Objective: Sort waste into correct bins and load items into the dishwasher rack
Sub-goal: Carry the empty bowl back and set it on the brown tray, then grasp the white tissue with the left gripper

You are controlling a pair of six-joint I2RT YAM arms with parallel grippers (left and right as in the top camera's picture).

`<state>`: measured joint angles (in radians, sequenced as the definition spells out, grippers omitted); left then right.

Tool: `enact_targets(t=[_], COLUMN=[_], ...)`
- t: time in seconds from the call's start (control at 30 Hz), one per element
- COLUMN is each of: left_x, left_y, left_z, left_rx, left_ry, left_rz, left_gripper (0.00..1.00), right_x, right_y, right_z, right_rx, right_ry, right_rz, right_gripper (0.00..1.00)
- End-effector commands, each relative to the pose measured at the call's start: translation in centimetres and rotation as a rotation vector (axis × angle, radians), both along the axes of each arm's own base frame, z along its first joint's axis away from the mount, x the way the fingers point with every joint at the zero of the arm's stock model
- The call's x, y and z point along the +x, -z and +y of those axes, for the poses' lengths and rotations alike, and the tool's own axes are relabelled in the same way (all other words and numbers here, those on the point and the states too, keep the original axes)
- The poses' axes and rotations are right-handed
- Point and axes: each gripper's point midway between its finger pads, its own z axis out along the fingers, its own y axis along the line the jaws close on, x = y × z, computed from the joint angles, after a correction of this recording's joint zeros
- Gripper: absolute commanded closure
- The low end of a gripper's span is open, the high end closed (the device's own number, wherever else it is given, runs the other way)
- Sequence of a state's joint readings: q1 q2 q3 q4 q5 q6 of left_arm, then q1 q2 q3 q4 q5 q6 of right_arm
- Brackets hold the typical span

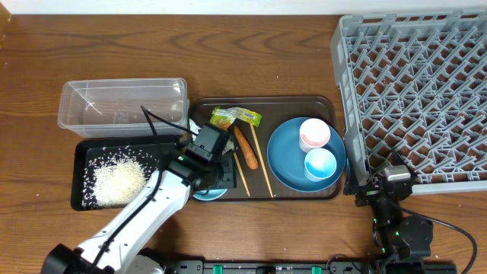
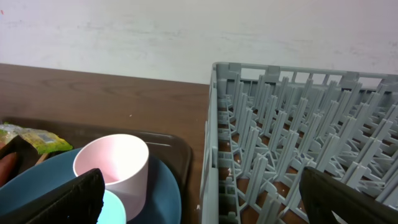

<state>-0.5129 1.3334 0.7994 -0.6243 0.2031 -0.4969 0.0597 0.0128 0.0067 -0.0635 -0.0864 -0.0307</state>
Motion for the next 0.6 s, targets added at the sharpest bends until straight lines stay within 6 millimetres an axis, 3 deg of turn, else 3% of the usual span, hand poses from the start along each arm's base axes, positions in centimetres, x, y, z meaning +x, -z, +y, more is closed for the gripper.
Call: enact_targets(t=[0.0, 0.17, 0.27, 0.4, 0.57], left_x=[2.5, 5.2, 6.5, 7.6, 9.1], left_y=[-4.8, -9.9, -11.3, -10.2, -7.2], left_z=[-1.6, -1.1, -0.5, 1.1, 3.1], left_rx=[-0.076, -0.055, -0.023, 0.088, 0.262], left_ry=[0.011, -0.036, -0.067, -0.110, -0.155], left_rz=[-0.131, -0.287, -0.345, -0.365, -0.339], left_gripper=[0.48, 0.44, 0.39, 0.39, 0.39], right_x=[0.0, 0.0, 0.0, 0.0, 0.0], right_y=[0.1, 0.1, 0.1, 0.1, 0.1], right_z=[0.2, 0.2, 0.2, 0.2, 0.2], right_rx=[-0.009, -0.009, -0.009, -0.009, -0.009], right_ry=[-0.008, -0.008, -0.008, -0.008, -0.008], right_rz=[0.001, 0.001, 0.001, 0.001, 0.001], right_gripper=[0.01, 0.01, 0.01, 0.01, 0.01])
